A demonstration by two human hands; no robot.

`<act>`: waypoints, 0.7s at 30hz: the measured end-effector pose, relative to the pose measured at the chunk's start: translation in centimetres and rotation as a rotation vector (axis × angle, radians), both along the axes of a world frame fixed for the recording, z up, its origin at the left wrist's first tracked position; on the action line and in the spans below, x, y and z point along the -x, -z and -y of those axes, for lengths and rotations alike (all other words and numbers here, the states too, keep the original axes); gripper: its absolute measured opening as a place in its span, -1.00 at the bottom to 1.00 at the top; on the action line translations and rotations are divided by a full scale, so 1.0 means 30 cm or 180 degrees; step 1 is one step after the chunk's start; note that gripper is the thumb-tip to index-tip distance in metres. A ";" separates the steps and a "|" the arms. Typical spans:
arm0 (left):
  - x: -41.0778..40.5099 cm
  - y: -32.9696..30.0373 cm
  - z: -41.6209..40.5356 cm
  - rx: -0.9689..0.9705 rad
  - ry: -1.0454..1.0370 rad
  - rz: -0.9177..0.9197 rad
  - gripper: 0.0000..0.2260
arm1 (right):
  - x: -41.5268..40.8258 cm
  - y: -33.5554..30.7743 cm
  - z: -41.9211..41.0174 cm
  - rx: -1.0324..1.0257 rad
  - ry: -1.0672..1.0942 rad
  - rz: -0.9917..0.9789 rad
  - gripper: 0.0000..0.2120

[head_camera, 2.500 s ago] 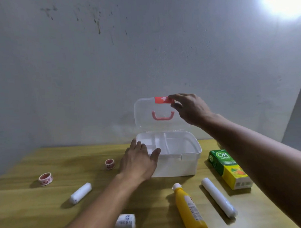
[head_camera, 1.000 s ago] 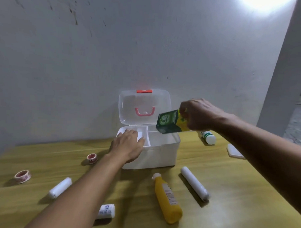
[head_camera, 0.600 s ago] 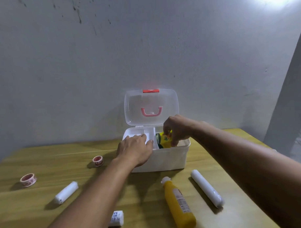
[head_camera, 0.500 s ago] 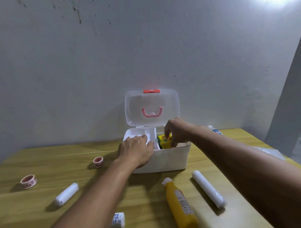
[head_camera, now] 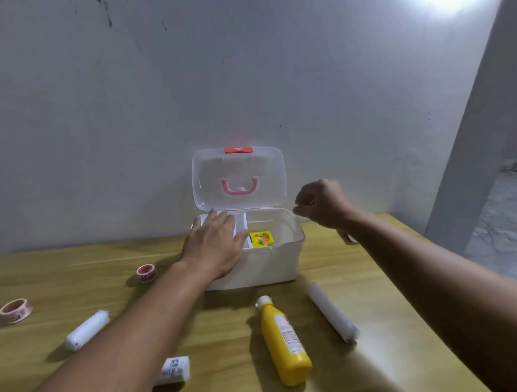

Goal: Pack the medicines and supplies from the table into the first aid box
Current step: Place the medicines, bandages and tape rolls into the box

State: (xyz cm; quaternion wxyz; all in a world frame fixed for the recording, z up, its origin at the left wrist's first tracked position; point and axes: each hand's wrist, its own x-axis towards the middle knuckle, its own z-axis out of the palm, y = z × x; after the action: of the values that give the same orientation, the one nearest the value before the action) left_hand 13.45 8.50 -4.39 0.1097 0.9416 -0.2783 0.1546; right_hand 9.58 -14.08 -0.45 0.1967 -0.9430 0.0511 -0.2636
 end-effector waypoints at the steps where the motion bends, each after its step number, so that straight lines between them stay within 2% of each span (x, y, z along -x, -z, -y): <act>1: -0.002 0.004 0.015 -0.0046 0.0052 0.0088 -0.59 | 0.028 0.004 0.035 -0.0008 0.0096 -0.0030 -0.91; 5: 0.061 0.007 0.113 0.0061 0.0581 0.0111 -0.62 | 0.109 0.072 0.195 0.0130 0.0671 -0.0388 -0.94; 8: 0.129 0.004 0.192 -0.0148 0.0972 0.0123 -0.58 | 0.161 0.110 0.301 0.0199 0.1293 -0.0662 -0.89; 10: 0.159 0.008 0.237 -0.0290 0.1099 0.0169 -0.55 | 0.204 0.127 0.354 0.0375 0.1515 -0.1083 -0.83; 13: 0.184 0.017 0.291 -0.0448 0.1144 0.0250 -0.55 | 0.269 0.145 0.428 0.0498 0.1484 -0.1773 -0.64; 16: 0.189 0.032 0.327 -0.0427 0.1099 0.0065 -0.52 | 0.321 0.165 0.494 0.0409 0.1479 -0.2171 -0.50; 18: 0.191 0.040 0.338 -0.0279 0.1043 -0.0042 -0.52 | 0.347 0.185 0.511 0.0350 0.1434 -0.2302 -0.41; 21: 0.197 0.048 0.343 -0.0196 0.0985 0.0001 -0.53 | 0.365 0.207 0.509 0.0441 0.1313 -0.2142 -0.38</act>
State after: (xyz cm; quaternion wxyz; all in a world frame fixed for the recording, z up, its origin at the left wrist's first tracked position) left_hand 7.55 -1.78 -5.83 0.1032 0.8903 -0.4247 0.1275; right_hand -1.36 -29.35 -6.66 0.0479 -0.9576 0.2830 0.0232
